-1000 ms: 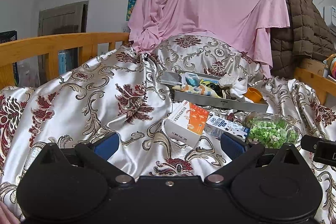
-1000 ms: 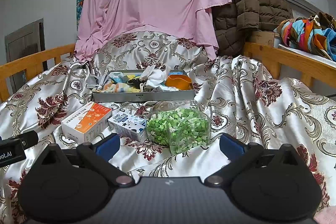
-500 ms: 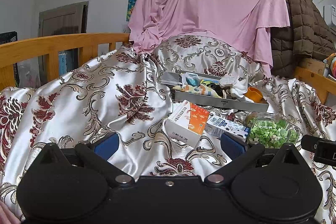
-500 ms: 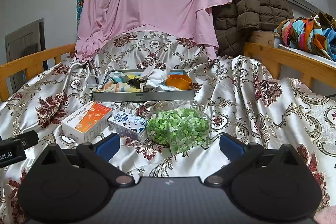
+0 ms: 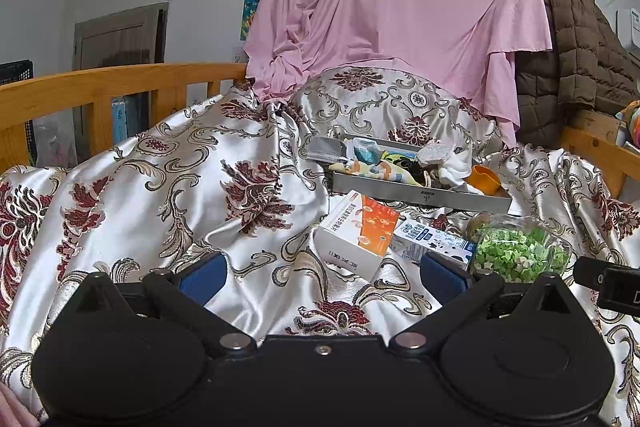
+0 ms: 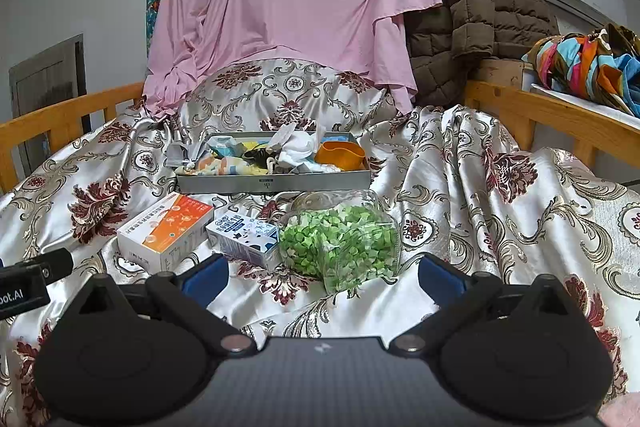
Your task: Organize soft objects
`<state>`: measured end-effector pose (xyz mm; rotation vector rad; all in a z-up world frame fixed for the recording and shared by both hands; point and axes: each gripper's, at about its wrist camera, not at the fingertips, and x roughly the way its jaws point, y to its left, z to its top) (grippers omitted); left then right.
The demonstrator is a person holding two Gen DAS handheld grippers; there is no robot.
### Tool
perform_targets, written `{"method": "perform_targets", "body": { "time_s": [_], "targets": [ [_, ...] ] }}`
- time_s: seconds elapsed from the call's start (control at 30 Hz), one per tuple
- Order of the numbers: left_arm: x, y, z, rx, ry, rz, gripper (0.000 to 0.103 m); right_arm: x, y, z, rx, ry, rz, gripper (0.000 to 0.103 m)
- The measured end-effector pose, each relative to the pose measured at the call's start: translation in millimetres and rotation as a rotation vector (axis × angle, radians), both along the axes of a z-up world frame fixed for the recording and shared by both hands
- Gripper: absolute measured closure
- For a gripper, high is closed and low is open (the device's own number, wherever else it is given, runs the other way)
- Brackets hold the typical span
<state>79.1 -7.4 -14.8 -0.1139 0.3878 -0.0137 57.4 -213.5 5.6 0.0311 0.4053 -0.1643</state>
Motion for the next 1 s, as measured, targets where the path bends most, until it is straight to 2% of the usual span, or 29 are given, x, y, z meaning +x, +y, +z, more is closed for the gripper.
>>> {"method": "perform_targets", "body": {
  "time_s": [0.87, 1.0],
  "targets": [
    [1.9, 5.9, -0.6, -0.001, 0.025, -0.003, 0.001, -1.8, -1.6, 0.2, 0.001, -0.005, -0.005, 0.000],
    [2.1, -0.5, 1.2, 0.024, 0.021, -0.002, 0.001, -2.0, -2.0, 0.3, 0.001, -0.005, -0.005, 0.000]
  ]
}}
